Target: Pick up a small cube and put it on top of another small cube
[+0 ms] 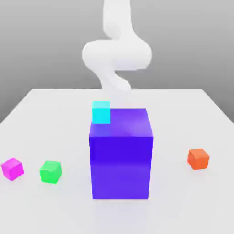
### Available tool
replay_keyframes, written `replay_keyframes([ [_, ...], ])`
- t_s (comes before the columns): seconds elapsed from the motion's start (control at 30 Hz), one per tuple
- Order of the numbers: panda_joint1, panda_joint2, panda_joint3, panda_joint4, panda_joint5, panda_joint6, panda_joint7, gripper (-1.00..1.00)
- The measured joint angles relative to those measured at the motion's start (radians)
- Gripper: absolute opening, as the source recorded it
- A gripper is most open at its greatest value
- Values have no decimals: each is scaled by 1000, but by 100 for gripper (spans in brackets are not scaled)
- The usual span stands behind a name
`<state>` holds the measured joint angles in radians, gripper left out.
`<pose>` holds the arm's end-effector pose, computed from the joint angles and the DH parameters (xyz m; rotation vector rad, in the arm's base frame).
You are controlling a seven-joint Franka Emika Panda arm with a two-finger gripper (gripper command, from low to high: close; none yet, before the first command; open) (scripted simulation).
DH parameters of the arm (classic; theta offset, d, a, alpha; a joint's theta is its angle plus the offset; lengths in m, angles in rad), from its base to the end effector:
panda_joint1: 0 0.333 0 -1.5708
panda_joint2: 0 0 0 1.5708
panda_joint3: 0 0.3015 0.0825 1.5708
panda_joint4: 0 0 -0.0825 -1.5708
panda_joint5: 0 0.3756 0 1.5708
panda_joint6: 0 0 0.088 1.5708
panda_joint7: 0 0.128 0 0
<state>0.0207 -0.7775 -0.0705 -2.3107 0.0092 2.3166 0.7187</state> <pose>0.3720 -0.0275 0.6729 -2.4538 0.9974 -1.0016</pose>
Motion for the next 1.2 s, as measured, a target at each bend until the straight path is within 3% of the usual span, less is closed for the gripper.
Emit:
replay_keyframes([
  [0.73,203,315,-571,-96,107,153,-732,0],
  [1.0,296,474,-764,-130,188,206,-1025,0],
  [1.2,361,619,-892,-153,301,237,-1282,0],
])
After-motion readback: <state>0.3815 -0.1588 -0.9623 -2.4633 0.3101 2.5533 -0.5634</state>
